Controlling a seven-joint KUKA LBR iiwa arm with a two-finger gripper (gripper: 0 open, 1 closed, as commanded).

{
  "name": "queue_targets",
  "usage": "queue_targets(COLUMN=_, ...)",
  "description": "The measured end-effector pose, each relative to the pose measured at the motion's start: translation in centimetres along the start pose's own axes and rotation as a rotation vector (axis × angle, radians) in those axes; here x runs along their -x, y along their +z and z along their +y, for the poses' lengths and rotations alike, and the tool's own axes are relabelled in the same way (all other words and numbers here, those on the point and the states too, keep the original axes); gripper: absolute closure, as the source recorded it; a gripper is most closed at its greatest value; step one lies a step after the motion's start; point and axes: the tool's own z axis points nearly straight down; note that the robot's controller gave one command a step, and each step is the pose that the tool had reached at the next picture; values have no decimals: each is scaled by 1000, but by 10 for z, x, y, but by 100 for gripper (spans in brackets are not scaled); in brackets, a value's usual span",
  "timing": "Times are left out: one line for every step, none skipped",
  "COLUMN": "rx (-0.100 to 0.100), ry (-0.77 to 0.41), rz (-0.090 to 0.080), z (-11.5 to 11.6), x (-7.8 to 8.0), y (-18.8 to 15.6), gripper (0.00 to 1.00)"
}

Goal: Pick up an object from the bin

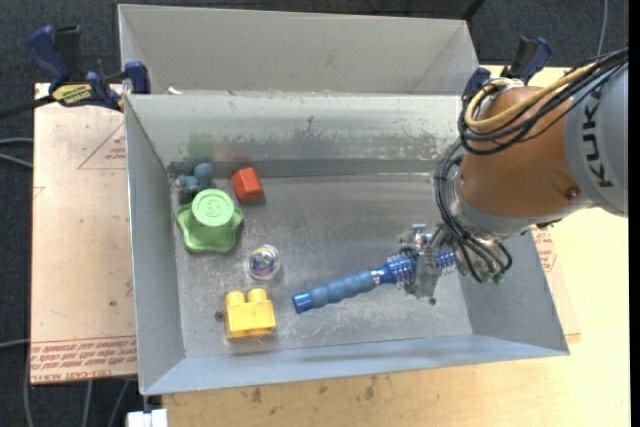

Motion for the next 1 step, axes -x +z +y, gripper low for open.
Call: queue_targets(rx=-1, ry=5, rz=-4, z=0, x=20, y=-122, gripper=100)
